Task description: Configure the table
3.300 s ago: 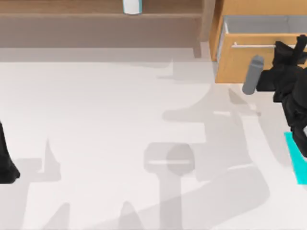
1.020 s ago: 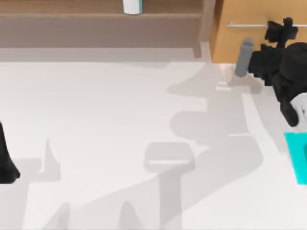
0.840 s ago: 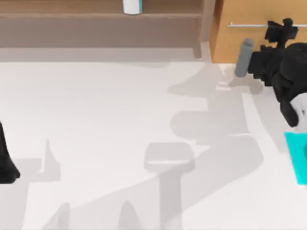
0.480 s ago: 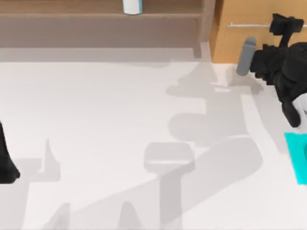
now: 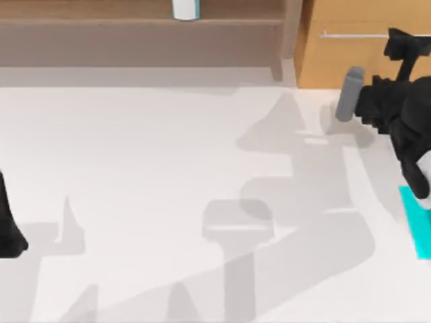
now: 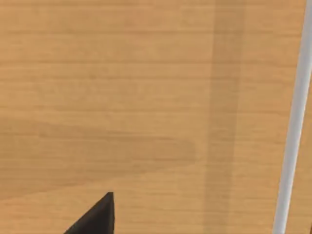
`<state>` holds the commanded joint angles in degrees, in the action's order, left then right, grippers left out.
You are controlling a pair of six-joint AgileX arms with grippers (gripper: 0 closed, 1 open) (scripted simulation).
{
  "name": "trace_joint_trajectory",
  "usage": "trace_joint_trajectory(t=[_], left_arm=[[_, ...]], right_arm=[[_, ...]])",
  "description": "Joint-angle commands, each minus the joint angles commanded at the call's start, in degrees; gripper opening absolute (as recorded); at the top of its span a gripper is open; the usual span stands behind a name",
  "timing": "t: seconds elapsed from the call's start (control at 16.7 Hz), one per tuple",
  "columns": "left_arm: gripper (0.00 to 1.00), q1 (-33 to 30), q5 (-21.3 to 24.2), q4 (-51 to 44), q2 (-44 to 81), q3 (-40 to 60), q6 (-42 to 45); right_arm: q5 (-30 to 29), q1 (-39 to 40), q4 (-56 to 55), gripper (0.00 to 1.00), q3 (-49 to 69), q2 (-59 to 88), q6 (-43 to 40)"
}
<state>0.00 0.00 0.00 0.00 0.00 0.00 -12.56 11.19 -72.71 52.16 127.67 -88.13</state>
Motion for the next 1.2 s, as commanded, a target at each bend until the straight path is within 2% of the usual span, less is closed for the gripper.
trace_joint_trajectory(t=[0.42,0.6,0.84,1.2], left_arm=[[1.00,0.0,0.0,0.0,0.0,0.0,0.0],[1.00,0.0,0.0,0.0,0.0,0.0,0.0],[1.00,0.0,0.0,0.0,0.0,0.0,0.0],[1.00,0.0,0.0,0.0,0.0,0.0,0.0]], right_arm=[[0.1,0.0,-0.5,1.00,-1.3,0.3,-0.1],[-2.1,3.5,-0.2,1.00,-0.7,-0.4,3.5],[-7.9,13.8,2.6,1.00,2.9,-0.7,15.6],[-17.8,26.9,14.4,1.00,19.3,2.9,42.7]])
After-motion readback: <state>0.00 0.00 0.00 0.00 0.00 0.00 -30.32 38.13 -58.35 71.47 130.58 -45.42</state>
